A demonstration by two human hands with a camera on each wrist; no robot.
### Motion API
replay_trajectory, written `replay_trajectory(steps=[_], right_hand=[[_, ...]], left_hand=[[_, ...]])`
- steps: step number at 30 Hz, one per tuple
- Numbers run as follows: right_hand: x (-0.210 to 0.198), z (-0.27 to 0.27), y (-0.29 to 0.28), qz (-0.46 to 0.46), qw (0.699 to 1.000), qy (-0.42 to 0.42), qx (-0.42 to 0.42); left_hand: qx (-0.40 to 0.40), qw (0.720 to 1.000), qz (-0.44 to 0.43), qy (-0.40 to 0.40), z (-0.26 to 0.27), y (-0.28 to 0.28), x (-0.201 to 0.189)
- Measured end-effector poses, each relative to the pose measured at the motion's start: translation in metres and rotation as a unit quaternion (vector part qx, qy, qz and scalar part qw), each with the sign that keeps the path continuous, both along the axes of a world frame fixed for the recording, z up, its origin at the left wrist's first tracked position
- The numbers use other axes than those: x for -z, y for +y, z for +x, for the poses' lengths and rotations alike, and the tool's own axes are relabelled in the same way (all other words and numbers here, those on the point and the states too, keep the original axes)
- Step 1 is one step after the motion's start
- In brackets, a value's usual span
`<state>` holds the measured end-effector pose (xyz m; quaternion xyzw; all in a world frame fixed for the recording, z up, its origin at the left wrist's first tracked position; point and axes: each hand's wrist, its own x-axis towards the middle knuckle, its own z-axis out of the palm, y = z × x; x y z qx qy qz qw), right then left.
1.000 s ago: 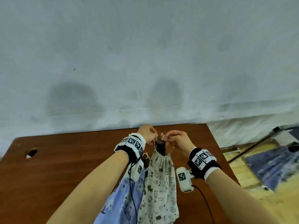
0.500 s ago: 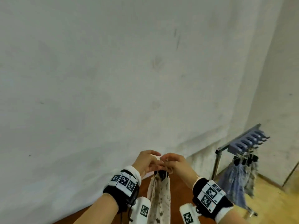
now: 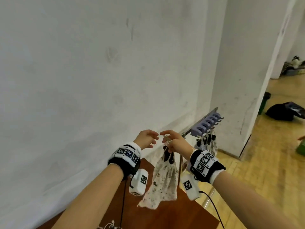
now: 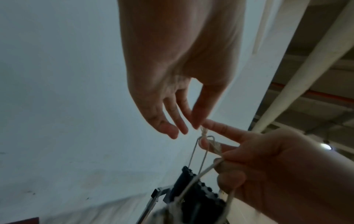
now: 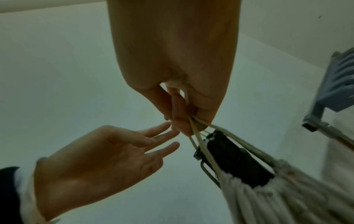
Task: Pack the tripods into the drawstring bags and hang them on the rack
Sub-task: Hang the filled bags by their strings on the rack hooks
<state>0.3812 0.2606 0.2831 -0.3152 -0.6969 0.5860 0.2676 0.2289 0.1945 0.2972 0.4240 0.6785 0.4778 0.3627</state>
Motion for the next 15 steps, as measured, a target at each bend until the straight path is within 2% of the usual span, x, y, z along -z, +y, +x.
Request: replay_trajectory(steps=[3,5,7,10,12,15], right_hand=[[0.008,0.03,0.019,-0.039,0.999,0.018,-0.019],[0.012,0.052,0.038,-0.061,0.997,0.04,-0.031],[0.012,0.075,0.059,-0.075,0.995,0.043,-0.05],[0.012,0.122,0.104,-0.023,0.997,-0.008,-0.07],[0.016,0.151,0.134,-0.003,0.997,-0.028,-0.073],[0.028,0.199,0.186,-0.025,0.995,-0.045,-0.084]], left_hand=[[0.129,0.99,-0.014,0.055,0.032,0.028,0.011],[0.189,0.98,-0.024,0.059,0.06,0.052,0.026],[0.184,0.983,-0.01,-0.001,0.086,0.074,0.04],[0.151,0.983,0.003,-0.101,0.13,0.116,0.056],[0.179,0.973,-0.028,-0.143,0.152,0.142,0.061],[0.258,0.947,-0.077,-0.172,0.193,0.193,0.068]])
